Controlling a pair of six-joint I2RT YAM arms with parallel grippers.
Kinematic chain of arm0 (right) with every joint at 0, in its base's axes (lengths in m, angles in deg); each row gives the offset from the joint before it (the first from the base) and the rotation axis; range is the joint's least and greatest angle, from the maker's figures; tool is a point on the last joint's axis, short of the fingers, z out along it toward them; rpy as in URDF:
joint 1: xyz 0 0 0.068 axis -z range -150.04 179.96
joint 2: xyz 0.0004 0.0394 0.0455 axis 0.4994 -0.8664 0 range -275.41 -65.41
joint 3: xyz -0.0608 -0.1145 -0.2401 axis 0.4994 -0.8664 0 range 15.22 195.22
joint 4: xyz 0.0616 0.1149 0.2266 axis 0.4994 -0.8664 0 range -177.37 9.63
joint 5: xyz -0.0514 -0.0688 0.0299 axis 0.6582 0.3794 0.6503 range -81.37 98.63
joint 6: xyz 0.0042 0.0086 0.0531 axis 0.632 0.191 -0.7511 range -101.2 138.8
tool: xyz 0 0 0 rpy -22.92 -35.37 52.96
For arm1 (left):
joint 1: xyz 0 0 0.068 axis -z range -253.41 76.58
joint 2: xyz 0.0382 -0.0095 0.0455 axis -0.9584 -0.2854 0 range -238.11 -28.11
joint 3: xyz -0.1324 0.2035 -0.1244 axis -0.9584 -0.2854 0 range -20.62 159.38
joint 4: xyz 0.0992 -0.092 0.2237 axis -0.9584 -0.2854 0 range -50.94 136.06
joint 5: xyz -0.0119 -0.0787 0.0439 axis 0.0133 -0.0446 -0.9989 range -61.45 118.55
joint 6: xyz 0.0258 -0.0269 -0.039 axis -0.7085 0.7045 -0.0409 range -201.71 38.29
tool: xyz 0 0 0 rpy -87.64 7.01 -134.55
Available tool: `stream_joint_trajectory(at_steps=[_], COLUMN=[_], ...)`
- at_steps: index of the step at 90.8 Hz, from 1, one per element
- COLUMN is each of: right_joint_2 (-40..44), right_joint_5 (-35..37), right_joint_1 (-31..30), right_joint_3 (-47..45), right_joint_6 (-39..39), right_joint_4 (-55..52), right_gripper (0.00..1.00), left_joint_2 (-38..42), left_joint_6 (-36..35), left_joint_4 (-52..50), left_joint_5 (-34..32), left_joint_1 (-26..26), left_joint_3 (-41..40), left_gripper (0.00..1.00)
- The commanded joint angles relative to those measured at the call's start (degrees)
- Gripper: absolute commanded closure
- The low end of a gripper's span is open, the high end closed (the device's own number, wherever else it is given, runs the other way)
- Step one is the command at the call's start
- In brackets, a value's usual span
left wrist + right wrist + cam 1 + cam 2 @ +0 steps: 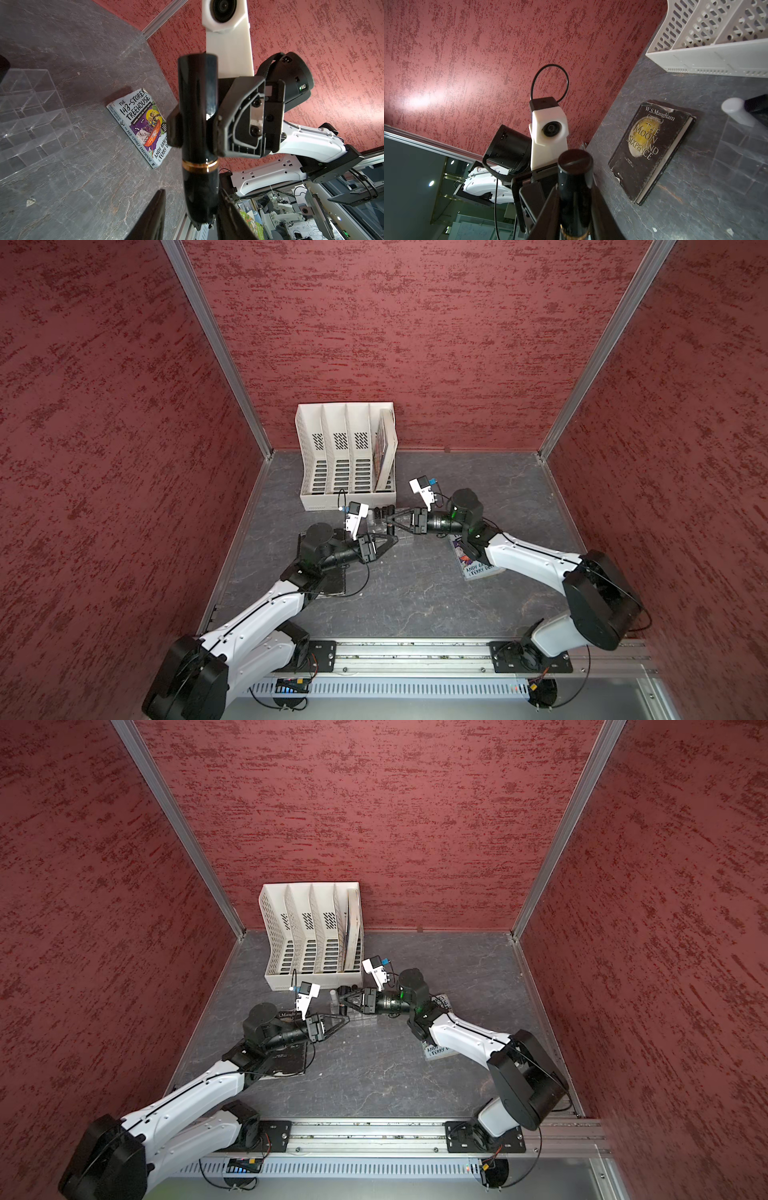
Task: Arrange the lipsticks in the organizer
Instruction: Pick up the lipstick at the center of the board.
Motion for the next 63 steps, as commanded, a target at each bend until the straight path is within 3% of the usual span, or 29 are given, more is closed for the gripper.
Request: stream_joint_trajectory(at_steps=[1, 40, 63], right_joint_2=[-0.5, -1.1, -1.3], right_joint_5=[-0.9, -0.6, 0.0], right_joint_1=[-0.4, -0.8, -0.8], right_joint_3=[-0.8, -1.3, -0.9], right_joint_6=[-0.9, -1.9, -2.6], right_joint_4=[4.0, 5.5, 5.6], right_gripper=[0.84, 0.84, 0.8], left_joint_2=[1.0, -0.4, -0.4], left_joint_6=[0.8, 0.7, -1.3], left_joint_4=[2.5, 4.7, 0.5], left_joint_5=[-0.3, -0.9, -1.2], left_joint_1=[-0.3, 0.6, 0.8], left_joint_3=[1.1, 2.1, 3.2], left_gripper=[0.62, 0.74, 0.82])
